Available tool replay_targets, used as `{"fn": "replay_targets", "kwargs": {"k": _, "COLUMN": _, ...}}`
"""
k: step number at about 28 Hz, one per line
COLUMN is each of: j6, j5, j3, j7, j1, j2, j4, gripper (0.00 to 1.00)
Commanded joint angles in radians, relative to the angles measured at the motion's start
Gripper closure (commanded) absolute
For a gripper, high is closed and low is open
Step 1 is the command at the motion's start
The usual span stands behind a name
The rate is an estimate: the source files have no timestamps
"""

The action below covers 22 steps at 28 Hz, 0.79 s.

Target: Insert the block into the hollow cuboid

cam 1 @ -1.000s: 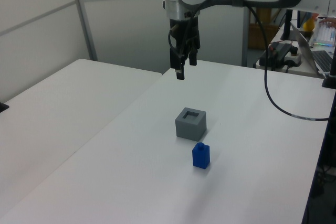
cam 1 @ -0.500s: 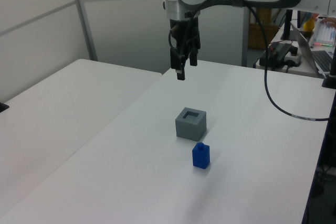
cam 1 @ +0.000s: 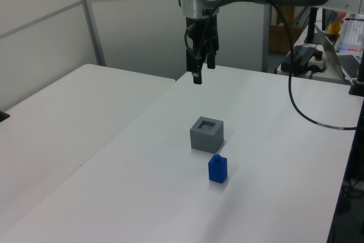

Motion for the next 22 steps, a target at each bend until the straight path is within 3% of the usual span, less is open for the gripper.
{"fn": "replay_targets", "kwargs": {"k": 1, "j6": -0.038, "j5": 0.011, "j3": -0.003, "j7": 0.009, "j1": 0.003, "j2": -0.008, "j4": 0.009, "gripper": 0.00}}
{"fn": "replay_targets", "kwargs": {"k": 22, "j6": -0.043, "j5": 0.011, "j3": 0.005, "j7": 0.009, "j1": 0.003, "j2": -0.008, "j4": 0.007, "gripper": 0.00}}
